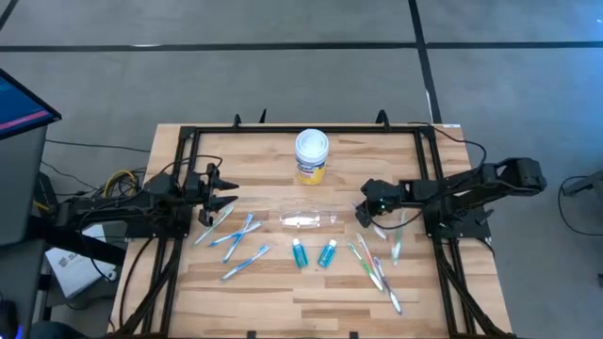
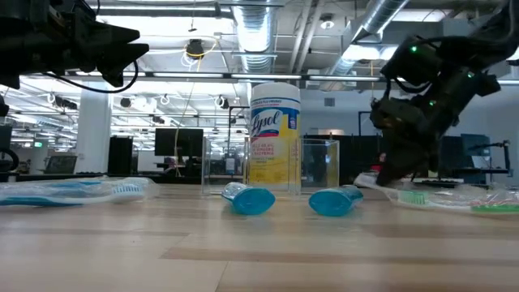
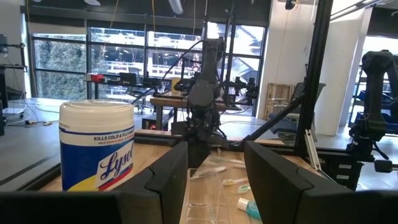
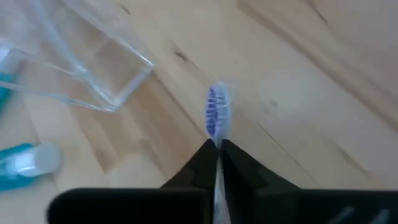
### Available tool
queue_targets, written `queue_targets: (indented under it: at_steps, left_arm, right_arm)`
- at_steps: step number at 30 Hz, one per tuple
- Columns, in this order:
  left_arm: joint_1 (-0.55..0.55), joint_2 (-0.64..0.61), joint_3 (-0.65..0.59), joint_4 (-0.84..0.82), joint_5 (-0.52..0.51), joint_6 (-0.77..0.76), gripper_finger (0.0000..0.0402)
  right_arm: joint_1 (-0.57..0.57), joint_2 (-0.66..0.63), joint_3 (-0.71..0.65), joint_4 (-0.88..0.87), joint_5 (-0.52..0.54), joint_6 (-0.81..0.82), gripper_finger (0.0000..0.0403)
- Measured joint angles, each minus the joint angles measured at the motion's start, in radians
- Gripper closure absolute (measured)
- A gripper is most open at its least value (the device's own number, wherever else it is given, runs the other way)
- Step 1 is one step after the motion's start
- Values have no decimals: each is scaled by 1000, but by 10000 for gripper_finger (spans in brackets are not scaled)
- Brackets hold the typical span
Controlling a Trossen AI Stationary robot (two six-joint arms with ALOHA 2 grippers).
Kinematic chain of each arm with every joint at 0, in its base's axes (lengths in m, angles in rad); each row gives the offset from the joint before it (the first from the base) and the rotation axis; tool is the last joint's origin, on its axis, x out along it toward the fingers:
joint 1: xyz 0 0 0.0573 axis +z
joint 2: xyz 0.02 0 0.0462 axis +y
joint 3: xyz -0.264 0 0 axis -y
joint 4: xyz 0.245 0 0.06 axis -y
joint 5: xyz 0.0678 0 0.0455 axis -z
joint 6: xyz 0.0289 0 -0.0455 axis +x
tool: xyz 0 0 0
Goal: Pick & Place toothbrushing station
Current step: Put the top violet toothbrush into the transparent organizer
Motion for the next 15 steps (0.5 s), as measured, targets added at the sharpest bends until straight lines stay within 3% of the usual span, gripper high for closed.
queue_targets:
  at_steps: [11,15]
  left_arm:
    - [0,0,0,0,0,-2,247]
    - [0,0,0,-1,0,-2,247]
  right_arm:
    - [-1,0,159,-27,14,-129,402]
    - [-1,0,222,-42,68,-190,402]
